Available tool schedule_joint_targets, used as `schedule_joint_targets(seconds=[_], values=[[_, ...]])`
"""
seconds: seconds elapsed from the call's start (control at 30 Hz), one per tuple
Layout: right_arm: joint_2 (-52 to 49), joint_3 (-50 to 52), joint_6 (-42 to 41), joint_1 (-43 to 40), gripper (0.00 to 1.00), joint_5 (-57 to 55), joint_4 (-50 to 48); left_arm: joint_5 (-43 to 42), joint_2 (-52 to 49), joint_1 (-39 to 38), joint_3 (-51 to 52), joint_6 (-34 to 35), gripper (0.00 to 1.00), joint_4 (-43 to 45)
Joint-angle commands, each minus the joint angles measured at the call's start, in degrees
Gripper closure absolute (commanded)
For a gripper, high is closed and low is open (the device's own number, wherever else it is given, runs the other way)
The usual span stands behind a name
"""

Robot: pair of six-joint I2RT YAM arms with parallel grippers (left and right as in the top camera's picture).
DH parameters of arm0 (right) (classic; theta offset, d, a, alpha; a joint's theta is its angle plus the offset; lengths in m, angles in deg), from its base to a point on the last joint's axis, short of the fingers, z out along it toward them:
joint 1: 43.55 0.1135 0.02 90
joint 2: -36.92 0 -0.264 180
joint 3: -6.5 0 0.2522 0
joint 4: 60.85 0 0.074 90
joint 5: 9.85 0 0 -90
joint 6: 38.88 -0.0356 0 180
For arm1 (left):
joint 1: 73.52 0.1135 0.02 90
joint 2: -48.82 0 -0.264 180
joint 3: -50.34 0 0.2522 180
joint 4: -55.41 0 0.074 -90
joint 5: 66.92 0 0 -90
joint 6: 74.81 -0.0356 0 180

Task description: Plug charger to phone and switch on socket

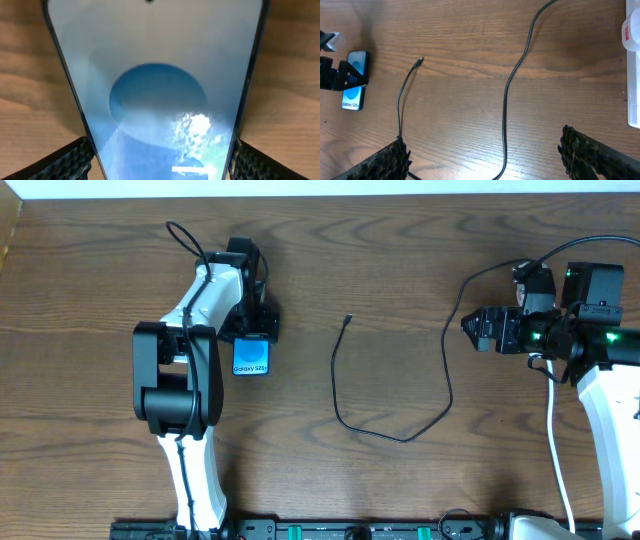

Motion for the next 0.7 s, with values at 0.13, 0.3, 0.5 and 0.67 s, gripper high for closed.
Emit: schedule_joint_targets(seconds=[0.13, 0.3, 0.5, 0.67], values=[[-0.3, -1.3, -0.6, 0.2, 0.03, 0.2, 0.0, 1.8, -3.1, 0.0, 1.4, 1.7, 0.28, 0.7], [-0.3, -1.3, -0.6, 0.2, 0.03, 0.2, -0.4, 1.6, -0.8, 0.0, -1.4, 3.8, 0.3, -0.3], [-0.3, -1.3, -0.6, 0.2, 0.03, 0.2, -0.4, -5.8, 8.6, 0.0, -2.5, 6.4, 0.3, -0.3], [-0.3, -1.3, -1.7, 0.2, 0.03, 0.6, -0.5, -6.2, 9.3, 0.0, -2.5, 12.7, 0.3, -1.4]])
